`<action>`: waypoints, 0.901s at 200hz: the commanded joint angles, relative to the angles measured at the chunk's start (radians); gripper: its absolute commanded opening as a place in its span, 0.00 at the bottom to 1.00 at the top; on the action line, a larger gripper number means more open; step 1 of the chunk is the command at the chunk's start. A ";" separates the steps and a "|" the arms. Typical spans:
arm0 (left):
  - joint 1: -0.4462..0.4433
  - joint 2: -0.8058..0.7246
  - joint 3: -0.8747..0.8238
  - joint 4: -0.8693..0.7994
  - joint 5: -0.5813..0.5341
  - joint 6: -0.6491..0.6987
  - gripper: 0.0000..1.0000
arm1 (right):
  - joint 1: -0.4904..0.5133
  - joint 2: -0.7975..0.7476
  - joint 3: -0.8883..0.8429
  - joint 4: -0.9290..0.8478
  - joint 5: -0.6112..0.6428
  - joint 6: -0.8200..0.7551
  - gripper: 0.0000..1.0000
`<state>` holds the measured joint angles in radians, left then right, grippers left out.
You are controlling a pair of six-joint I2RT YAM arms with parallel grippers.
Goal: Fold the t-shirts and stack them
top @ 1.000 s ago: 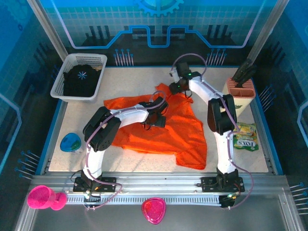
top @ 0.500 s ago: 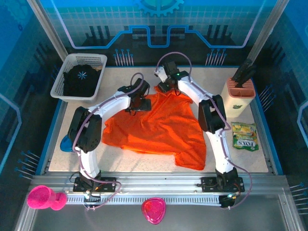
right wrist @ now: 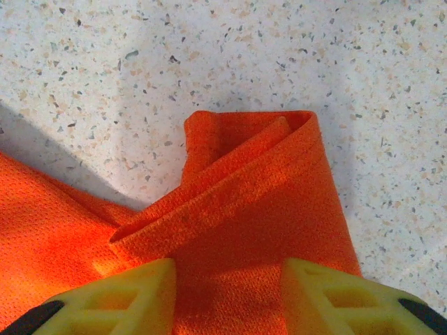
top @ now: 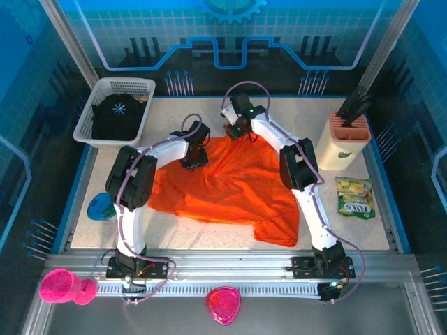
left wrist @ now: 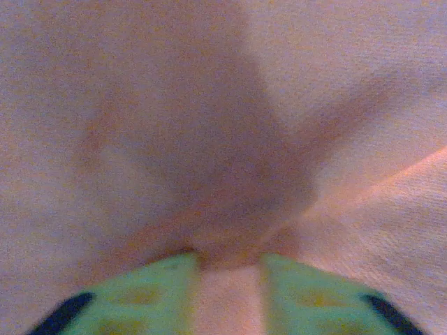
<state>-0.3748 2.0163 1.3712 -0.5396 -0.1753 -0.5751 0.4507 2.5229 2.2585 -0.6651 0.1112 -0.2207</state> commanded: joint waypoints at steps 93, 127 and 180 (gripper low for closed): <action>0.010 0.056 -0.036 0.043 0.023 -0.024 0.13 | 0.035 0.053 0.072 -0.024 0.022 0.095 0.60; 0.010 0.052 -0.052 0.045 0.022 -0.024 0.13 | 0.034 0.101 0.151 -0.044 0.122 0.149 0.41; 0.011 0.044 -0.071 0.050 0.016 -0.022 0.13 | 0.029 0.099 0.165 -0.034 0.147 0.190 0.26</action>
<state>-0.3702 2.0308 1.3525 -0.4423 -0.1757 -0.5861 0.4774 2.6083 2.3848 -0.6823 0.2230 -0.0681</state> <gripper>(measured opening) 0.128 0.305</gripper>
